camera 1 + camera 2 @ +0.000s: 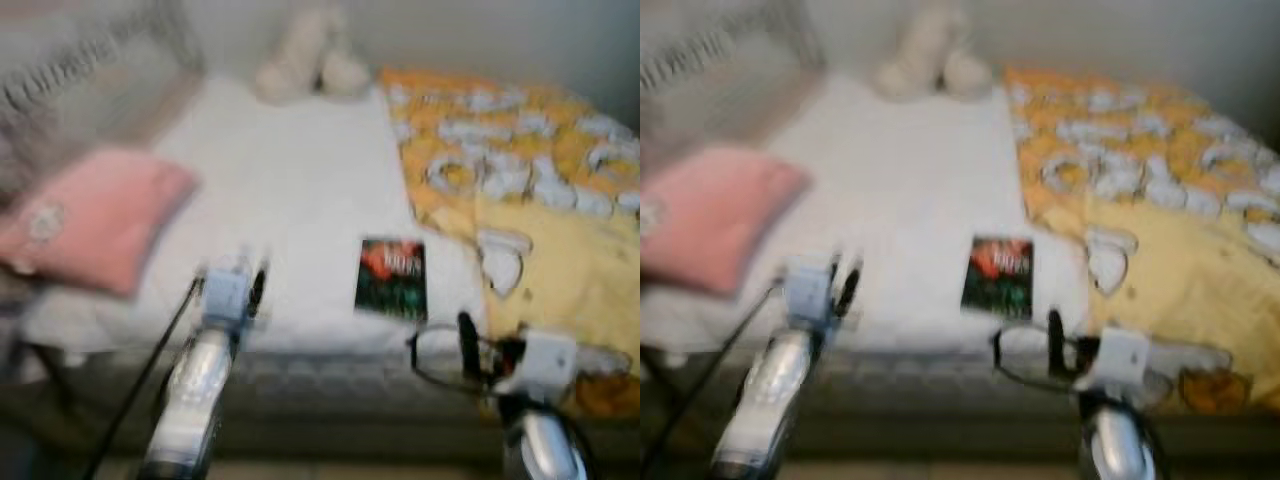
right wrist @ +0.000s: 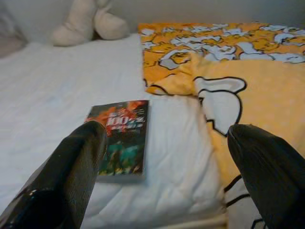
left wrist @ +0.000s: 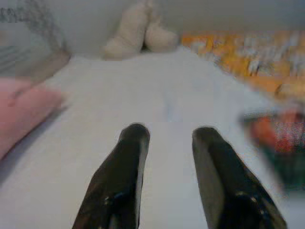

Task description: Clean up the room

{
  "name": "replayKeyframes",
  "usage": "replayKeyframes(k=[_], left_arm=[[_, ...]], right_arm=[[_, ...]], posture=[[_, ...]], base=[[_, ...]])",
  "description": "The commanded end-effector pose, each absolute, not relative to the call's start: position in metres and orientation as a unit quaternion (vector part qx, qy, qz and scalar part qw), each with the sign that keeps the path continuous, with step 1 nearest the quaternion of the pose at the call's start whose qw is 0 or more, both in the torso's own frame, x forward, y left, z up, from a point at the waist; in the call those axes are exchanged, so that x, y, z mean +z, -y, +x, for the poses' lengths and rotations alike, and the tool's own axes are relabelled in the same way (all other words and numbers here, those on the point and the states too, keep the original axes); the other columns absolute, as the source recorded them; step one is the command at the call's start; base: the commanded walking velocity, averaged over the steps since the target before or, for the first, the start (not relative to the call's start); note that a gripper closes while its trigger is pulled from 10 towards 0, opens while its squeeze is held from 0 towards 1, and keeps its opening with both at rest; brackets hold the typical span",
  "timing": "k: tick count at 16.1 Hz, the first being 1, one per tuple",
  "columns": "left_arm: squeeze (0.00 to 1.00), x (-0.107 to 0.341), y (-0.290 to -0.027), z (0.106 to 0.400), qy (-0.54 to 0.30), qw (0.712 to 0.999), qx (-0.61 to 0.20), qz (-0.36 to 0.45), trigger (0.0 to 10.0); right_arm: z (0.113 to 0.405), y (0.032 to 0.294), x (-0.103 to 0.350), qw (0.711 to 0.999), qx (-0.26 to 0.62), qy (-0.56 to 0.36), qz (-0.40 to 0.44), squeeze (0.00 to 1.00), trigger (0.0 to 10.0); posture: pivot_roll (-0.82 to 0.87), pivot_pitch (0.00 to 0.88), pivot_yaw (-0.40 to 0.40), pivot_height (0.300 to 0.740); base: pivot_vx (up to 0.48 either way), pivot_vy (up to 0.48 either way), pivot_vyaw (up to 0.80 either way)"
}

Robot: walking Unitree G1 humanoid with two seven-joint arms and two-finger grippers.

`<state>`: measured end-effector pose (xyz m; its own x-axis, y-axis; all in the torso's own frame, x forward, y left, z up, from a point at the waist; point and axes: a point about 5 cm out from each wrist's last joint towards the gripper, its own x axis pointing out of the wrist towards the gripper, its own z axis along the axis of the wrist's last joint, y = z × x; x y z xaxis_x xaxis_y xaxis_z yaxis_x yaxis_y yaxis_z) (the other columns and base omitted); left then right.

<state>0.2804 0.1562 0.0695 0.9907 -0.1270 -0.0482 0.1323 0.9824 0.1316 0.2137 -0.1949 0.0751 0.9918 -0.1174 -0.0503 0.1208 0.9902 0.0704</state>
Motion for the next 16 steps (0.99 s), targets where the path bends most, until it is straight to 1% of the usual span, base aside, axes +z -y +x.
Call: replayKeyframes(k=[1,2,6,9,10,13,14,15,16], left_arm=[[1.00,0.086,-0.156,0.287,0.011,0.994,-0.067,0.081,10.0],[1.00,0.088,-0.160,0.283,0.021,0.995,-0.053,0.080,10.0],[1.00,0.092,-0.148,0.279,0.011,0.995,-0.069,0.067,10.0],[1.00,0.092,-0.147,0.286,-0.009,0.998,-0.053,0.025,10.0],[1.00,0.092,-0.143,0.287,-0.017,0.998,-0.060,0.014,10.0],[1.00,0.091,-0.134,0.283,-0.021,0.995,-0.096,0.017,10.0],[1.00,0.089,-0.128,0.286,-0.027,0.993,-0.106,0.040,10.0],[0.00,0.090,-0.126,0.289,-0.026,0.993,-0.108,0.036,10.0],[0.00,0.093,-0.123,0.292,-0.022,0.994,-0.107,0.025,10.0]], right_arm=[[0.211,0.194,0.078,0.998,-0.054,-0.012,0.033,0.00,10.0],[0.207,0.196,0.073,0.998,-0.050,-0.026,0.036,0.00,10.0],[0.210,0.195,0.070,0.998,-0.046,-0.030,0.027,0.00,10.0],[0.214,0.193,0.067,0.999,-0.037,-0.033,0.017,0.00,10.0],[0.216,0.191,0.067,0.999,-0.028,-0.030,0.018,0.00,10.0],[0.219,0.189,0.068,0.999,-0.021,-0.028,0.010,0.00,10.0],[0.221,0.190,0.068,0.999,-0.022,-0.028,0.008,0.00,10.0],[0.222,0.190,0.068,0.999,-0.021,-0.029,0.007,0.00,10.0],[0.224,0.191,0.068,0.999,-0.021,-0.028,0.007,0.00,10.0]], posture=[[0.07,0.000,0.027,0.740],[0.08,0.000,0.022,0.740],[0.08,0.000,0.019,0.740],[0.08,0.000,0.016,0.740],[0.08,0.000,0.016,0.740],[0.08,0.000,0.016,0.740],[0.08,0.000,0.011,0.740],[0.08,0.000,0.012,0.740],[0.07,0.000,0.012,0.740]], base=[[0.000,0.000,0.00],[0.000,0.000,0.00],[0.000,0.000,0.00],[0.000,0.000,0.00],[0.000,0.000,0.00],[0.000,0.000,0.00],[0.480,0.000,0.00],[0.480,0.000,0.00],[0.480,0.000,0.00]])
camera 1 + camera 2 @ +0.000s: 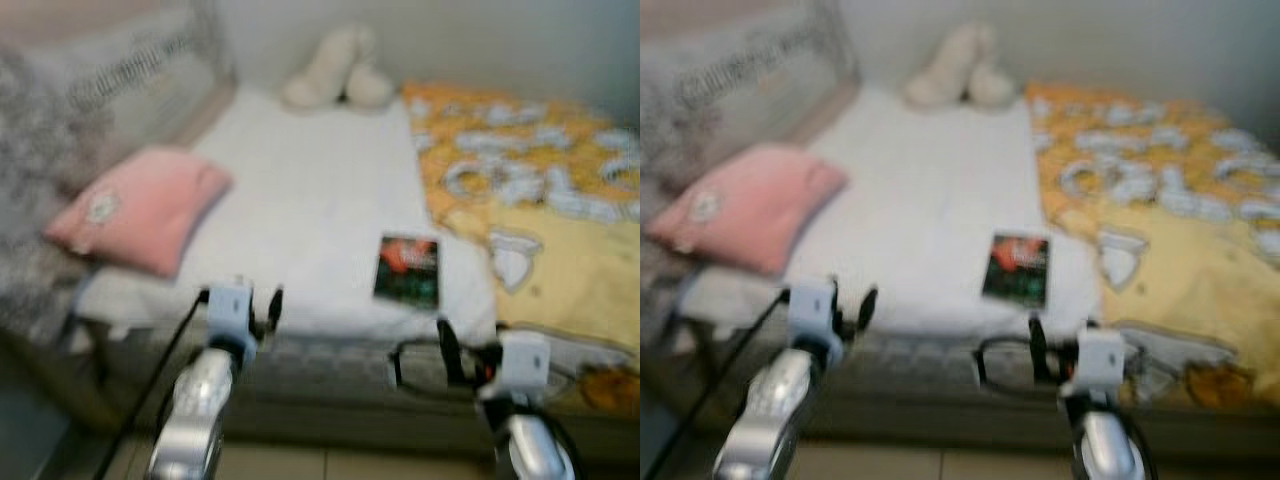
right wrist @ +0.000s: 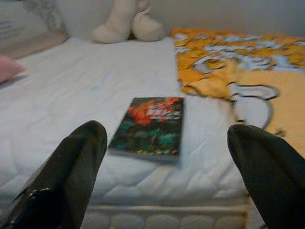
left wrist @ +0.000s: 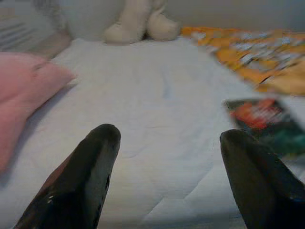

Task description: Clean up the room

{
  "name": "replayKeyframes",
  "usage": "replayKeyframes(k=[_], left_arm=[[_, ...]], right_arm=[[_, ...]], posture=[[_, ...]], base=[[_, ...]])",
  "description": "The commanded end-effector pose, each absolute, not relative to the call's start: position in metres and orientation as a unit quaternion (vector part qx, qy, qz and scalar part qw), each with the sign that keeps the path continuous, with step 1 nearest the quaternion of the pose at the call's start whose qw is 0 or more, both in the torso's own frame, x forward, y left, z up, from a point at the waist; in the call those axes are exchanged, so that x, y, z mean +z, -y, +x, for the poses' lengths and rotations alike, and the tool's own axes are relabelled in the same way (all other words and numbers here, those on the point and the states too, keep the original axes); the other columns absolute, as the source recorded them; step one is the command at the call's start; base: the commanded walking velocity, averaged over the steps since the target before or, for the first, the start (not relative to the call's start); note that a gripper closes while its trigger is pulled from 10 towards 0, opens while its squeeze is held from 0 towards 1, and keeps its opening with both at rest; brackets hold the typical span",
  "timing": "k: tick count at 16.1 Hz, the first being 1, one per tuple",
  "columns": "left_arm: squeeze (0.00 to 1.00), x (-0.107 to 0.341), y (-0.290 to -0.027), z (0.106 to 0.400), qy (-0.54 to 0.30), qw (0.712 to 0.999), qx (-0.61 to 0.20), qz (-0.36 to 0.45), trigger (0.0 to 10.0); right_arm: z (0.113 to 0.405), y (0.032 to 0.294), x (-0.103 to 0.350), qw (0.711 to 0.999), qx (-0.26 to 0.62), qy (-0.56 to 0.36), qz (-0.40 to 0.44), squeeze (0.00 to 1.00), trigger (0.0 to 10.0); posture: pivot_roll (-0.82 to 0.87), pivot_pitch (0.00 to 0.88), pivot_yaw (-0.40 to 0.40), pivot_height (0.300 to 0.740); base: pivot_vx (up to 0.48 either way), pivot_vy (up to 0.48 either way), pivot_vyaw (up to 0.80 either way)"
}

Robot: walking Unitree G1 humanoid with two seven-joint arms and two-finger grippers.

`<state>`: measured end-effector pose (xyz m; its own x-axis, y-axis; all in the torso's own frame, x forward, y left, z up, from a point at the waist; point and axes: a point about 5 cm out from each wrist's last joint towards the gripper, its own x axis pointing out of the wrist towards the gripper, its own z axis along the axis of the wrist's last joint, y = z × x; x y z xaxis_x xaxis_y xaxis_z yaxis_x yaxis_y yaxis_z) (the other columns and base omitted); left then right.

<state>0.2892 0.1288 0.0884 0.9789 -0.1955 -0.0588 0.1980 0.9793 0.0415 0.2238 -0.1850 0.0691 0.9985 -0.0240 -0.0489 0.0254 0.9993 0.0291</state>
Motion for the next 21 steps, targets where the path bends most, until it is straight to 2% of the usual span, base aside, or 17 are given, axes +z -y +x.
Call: replayKeyframes(k=[1,17,19,21], left_arm=[[0.00,0.095,-0.122,0.294,-0.018,0.994,-0.110,0.021,10.0],[0.00,0.103,-0.100,0.307,0.001,0.988,-0.152,-0.009,10.0],[0.00,0.094,-0.100,0.319,-0.029,0.988,-0.153,0.005,10.0],[0.00,0.085,-0.104,0.333,-0.059,0.987,-0.148,-0.001,10.0]], right_arm=[[0.225,0.190,0.069,0.999,-0.021,-0.026,0.006,0.00,10.0],[0.236,0.183,0.070,1.000,-0.004,-0.023,-0.003,0.00,10.0],[0.232,0.184,0.066,0.999,-0.001,-0.034,-0.005,0.00,10.0],[0.222,0.186,0.057,0.998,0.013,-0.063,-0.001,0.00,10.0]], posture=[[0.07,0.000,0.013,0.740],[0.05,0.000,0.009,0.740],[0.05,0.000,-0.005,0.740],[0.03,0.039,-0.035,0.740]], base=[[0.480,0.000,0.00],[0.480,0.000,0.00],[0.240,0.000,0.00],[0.000,0.000,0.00]])
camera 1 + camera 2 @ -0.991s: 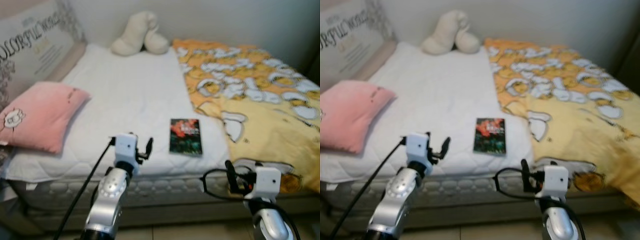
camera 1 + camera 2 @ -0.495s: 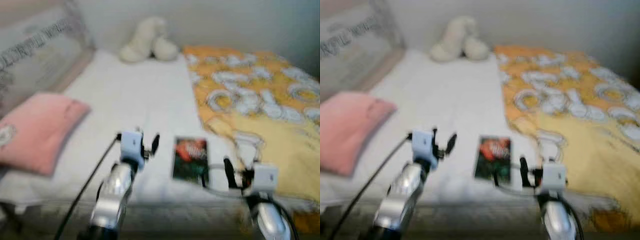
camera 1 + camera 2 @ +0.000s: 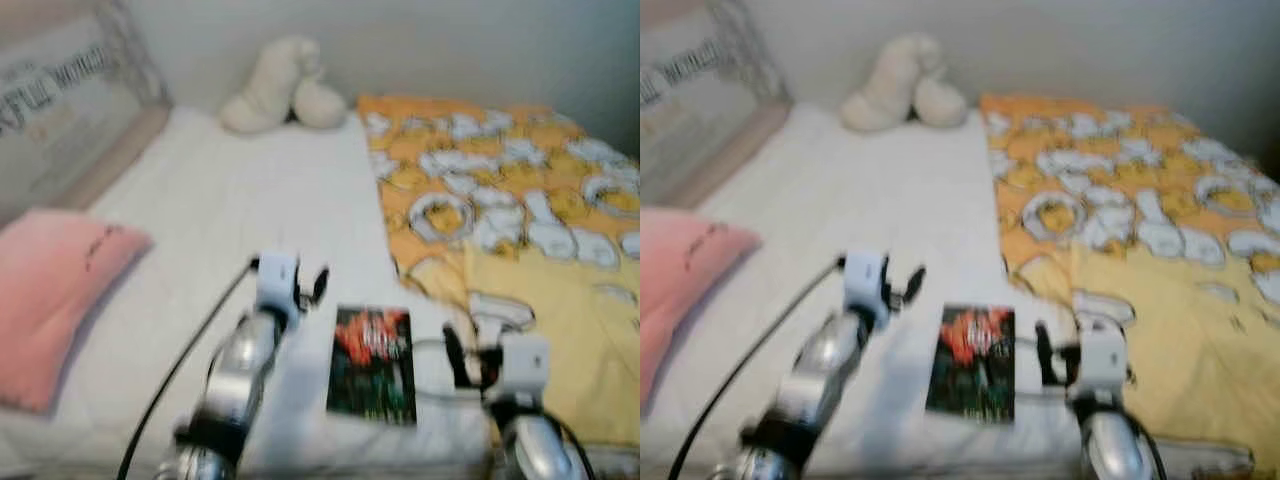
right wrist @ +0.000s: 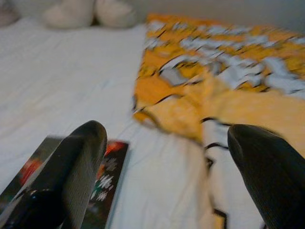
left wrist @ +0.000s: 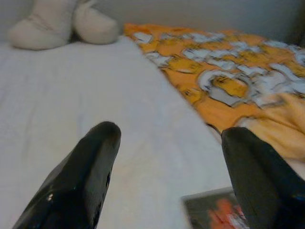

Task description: Clean up the room

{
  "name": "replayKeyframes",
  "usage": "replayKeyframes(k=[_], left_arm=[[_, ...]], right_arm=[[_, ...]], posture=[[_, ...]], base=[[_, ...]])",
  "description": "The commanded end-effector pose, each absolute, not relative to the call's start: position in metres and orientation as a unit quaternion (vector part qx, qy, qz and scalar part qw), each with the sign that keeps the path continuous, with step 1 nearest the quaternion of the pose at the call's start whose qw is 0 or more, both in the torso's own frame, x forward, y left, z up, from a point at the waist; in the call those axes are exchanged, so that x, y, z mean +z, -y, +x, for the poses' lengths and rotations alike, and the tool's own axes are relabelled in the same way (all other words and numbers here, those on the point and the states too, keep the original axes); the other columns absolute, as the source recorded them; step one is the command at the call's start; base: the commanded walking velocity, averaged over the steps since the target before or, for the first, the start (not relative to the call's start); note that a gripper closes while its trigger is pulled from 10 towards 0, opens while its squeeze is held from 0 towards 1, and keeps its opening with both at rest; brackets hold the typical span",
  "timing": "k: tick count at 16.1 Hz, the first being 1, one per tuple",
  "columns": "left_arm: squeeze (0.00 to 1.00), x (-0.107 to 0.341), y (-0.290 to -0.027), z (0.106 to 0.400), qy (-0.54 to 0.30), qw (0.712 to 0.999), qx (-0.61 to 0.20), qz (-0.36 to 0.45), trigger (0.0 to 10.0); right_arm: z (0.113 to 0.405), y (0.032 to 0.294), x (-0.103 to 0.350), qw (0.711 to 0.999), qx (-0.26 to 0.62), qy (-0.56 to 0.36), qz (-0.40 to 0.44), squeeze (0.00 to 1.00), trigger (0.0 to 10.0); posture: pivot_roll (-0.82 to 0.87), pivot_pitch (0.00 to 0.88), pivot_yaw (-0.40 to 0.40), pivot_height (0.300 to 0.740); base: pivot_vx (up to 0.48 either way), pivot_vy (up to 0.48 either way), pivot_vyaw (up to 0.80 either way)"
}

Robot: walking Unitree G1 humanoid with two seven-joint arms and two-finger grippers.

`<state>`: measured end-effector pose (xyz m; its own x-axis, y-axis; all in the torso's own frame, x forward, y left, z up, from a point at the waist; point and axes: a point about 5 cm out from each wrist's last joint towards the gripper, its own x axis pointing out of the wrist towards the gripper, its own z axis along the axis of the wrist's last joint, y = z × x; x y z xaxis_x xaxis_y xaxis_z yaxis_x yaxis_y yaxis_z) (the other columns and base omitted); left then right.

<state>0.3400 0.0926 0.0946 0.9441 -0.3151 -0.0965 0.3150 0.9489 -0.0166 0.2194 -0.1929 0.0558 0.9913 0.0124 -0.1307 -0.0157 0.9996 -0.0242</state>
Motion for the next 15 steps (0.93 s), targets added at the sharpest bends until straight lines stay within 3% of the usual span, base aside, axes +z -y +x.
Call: replayKeyframes(k=[1,4,8,15], left_arm=[[0.00,0.080,-0.104,0.341,-0.081,0.987,-0.141,-0.003,10.0],[0.00,0.083,-0.087,0.347,-0.071,0.983,-0.167,-0.040,10.0],[0.00,0.077,-0.065,0.340,-0.055,0.979,-0.195,-0.032,10.0],[0.00,0.057,-0.048,0.306,-0.001,0.976,-0.218,0.024,10.0]], right_arm=[[0.211,0.190,0.050,0.996,0.020,-0.087,-0.001,0.00,10.0],[0.176,0.208,0.042,0.991,0.036,-0.125,-0.027,0.00,10.0],[0.133,0.219,0.026,0.982,0.019,-0.187,-0.026,0.00,10.0],[0.115,0.214,0.029,0.978,0.040,-0.201,-0.030,0.00,10.0]], posture=[[0.01,0.069,-0.062,0.740],[-0.06,0.208,-0.100,0.740],[-0.08,0.295,-0.117,0.740],[-0.08,0.355,-0.121,0.740]], base=[[0.000,0.000,0.00],[0.000,0.000,0.00],[0.000,0.000,0.00],[0.000,0.000,0.00]])
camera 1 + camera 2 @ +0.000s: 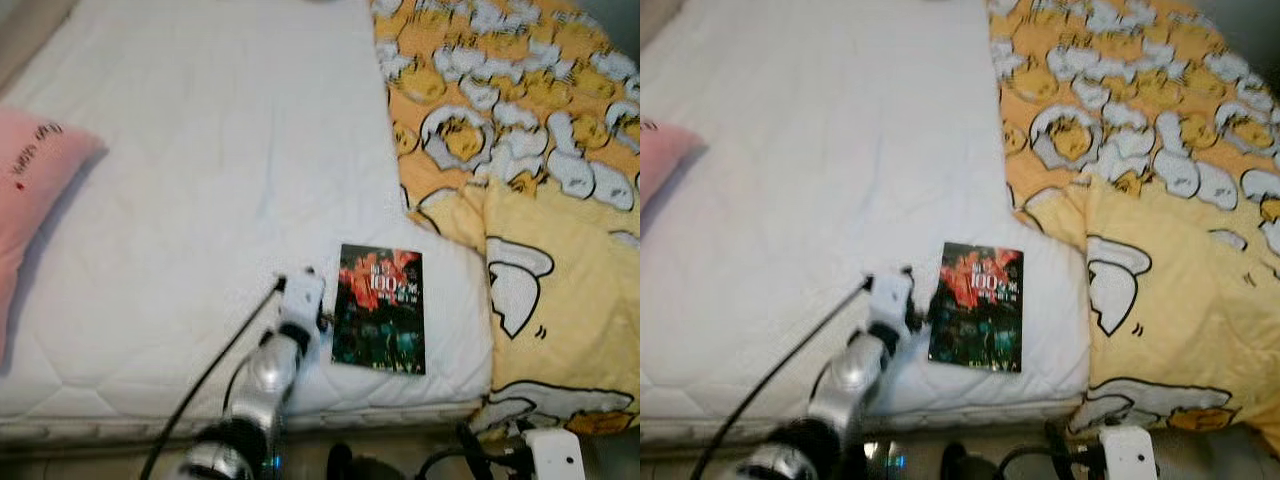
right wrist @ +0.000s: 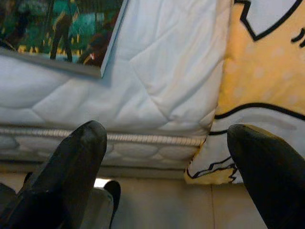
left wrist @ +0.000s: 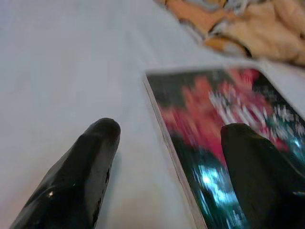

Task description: Clean up the room

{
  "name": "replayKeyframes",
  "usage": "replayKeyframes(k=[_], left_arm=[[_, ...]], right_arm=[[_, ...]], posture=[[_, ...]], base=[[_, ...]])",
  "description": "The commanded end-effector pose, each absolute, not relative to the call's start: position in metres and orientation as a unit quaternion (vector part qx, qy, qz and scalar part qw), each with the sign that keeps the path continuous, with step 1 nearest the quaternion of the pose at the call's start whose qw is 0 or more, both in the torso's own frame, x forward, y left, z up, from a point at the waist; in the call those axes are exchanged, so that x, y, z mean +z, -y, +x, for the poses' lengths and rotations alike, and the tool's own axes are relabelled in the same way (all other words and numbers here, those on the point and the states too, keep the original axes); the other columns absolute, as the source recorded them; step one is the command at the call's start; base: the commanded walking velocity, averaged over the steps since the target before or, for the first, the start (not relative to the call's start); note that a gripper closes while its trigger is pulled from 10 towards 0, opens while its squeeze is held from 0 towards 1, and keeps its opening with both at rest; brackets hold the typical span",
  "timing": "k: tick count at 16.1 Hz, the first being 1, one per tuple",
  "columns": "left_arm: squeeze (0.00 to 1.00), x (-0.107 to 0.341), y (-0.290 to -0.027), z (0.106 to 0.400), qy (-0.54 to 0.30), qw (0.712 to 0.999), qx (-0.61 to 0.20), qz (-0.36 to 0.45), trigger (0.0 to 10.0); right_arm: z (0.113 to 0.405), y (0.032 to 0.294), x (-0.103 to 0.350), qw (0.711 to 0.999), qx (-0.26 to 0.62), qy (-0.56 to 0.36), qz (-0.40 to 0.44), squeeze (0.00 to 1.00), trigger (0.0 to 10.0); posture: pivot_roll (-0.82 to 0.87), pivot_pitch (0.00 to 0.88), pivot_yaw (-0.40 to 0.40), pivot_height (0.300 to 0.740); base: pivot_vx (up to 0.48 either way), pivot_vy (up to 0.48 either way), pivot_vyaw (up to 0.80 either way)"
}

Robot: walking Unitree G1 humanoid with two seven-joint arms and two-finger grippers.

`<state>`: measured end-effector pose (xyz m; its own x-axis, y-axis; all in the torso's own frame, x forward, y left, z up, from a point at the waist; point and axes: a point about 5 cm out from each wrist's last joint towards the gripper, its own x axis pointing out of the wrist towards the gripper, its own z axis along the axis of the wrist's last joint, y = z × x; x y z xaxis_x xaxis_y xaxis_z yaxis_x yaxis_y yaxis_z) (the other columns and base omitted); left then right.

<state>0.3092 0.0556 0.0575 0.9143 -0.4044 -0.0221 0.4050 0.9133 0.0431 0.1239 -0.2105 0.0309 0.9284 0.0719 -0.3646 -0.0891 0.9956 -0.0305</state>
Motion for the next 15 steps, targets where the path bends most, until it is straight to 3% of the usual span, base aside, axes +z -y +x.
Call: replayKeyframes(k=[1,5,15], left_arm=[[0.00,0.057,-0.044,0.301,0.008,0.976,-0.219,0.017,10.0],[0.00,0.045,-0.039,0.283,-0.002,0.980,-0.198,0.006,10.0],[0.00,0.041,-0.017,0.285,-0.058,0.970,-0.236,0.010,10.0]], right_arm=[[0.115,0.213,0.029,0.978,0.041,-0.201,-0.030,0.00,10.0],[0.116,0.210,0.029,0.978,0.043,-0.200,-0.031,0.00,10.0],[0.118,0.206,0.025,0.977,0.044,-0.204,-0.035,0.00,10.0]], posture=[[-0.08,0.355,-0.122,0.740],[-0.07,0.355,-0.109,0.740],[-0.06,0.345,-0.090,0.740]], base=[[0.000,0.000,0.00],[0.000,0.000,0.00],[0.000,0.000,0.00]])
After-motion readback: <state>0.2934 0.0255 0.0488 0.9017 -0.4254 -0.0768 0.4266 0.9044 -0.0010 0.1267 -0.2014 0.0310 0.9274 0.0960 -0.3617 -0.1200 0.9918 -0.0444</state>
